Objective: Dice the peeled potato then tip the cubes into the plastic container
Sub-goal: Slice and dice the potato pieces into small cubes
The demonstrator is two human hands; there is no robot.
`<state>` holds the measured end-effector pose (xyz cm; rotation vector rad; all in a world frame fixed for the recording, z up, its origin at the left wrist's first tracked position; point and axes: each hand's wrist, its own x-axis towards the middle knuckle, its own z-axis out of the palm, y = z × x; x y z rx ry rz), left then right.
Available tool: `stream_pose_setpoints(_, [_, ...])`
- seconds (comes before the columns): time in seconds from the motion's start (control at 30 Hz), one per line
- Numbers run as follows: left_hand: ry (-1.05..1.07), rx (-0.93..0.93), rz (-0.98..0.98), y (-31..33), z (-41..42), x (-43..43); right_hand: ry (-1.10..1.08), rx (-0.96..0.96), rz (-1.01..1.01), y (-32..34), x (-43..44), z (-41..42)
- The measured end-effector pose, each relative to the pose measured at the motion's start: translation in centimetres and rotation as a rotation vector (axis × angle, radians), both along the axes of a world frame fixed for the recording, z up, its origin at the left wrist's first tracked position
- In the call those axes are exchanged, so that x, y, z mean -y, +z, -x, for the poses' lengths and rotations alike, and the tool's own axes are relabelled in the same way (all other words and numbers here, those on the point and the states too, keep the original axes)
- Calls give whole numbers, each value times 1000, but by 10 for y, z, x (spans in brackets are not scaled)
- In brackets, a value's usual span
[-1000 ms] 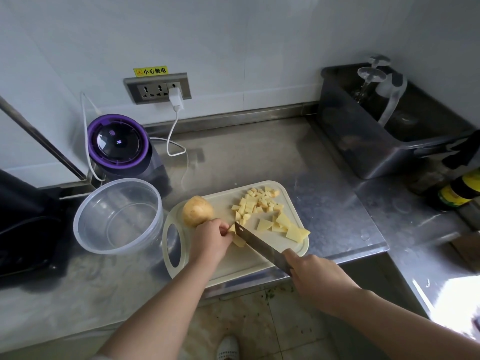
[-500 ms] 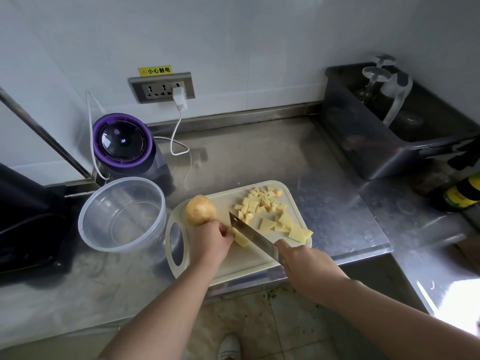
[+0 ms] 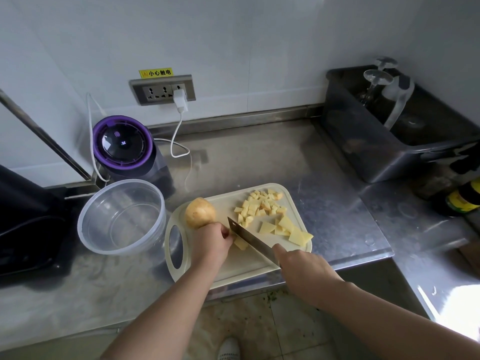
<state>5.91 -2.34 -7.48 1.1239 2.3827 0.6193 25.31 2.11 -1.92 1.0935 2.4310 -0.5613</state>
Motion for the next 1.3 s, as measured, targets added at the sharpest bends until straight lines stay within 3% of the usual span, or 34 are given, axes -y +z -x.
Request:
stream_pose_setpoints(0.37, [-43,67,-89,1,7,-15,-81,-22,-86,14,-13,-15])
stream_pose_setpoints(0.57, [-663,-199,81,10,9,6,-80,-67,-91,18,-12,-23])
stream_pose_setpoints(0.73, [-714,-354,187,20,6,-6,-82,-55,-84,18,-11,-24])
stream_pose_setpoints(0.83, [-637,-376,220,22,3,-6,-81,-54,-72,17,-9,-22])
stream_pose_setpoints(1.03, [-262,-306,103,8,-9,17,-67,-43,-39,9,-1,-14])
stream_pose_setpoints(1.3, [-108,-79,35,-2,-8,31,-2,8,-18,2,16,-9])
